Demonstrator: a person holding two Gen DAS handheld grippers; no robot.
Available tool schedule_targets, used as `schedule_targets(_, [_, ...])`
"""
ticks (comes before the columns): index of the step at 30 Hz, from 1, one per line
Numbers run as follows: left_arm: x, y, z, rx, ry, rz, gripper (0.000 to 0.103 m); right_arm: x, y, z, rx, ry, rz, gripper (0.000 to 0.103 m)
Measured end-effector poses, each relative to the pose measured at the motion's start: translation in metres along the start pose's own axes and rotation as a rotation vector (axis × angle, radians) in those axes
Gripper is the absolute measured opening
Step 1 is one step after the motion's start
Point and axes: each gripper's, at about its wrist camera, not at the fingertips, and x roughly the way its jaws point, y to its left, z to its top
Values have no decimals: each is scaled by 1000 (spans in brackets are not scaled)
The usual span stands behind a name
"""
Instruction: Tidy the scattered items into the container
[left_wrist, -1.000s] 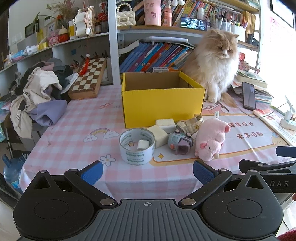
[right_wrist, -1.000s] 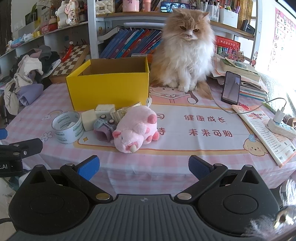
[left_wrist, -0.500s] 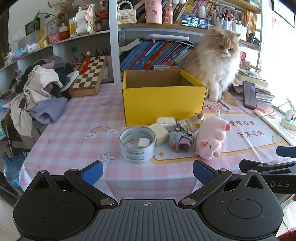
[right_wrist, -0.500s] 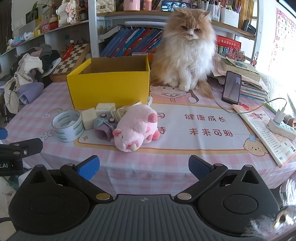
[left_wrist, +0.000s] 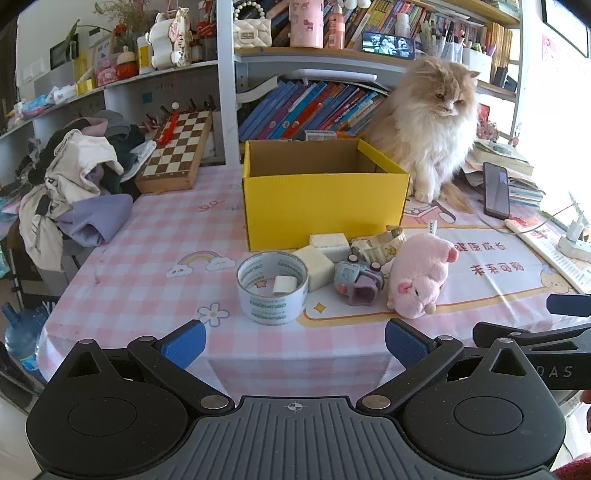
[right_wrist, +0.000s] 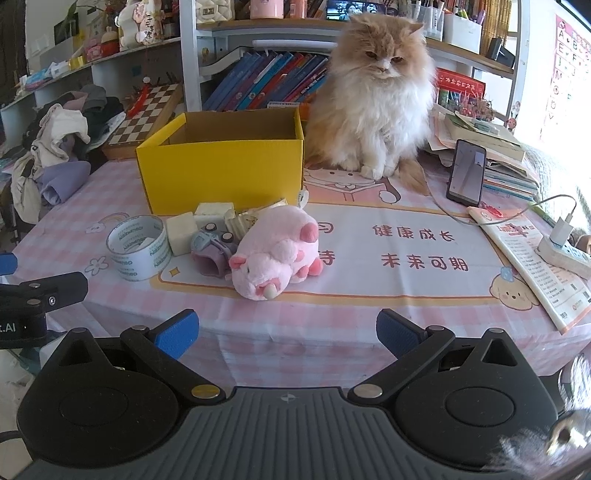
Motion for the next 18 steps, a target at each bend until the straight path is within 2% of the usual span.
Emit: schedule_targets(18, [-2, 1, -1, -13, 17, -18, 103, 0, 6, -3, -20, 19, 2, 103])
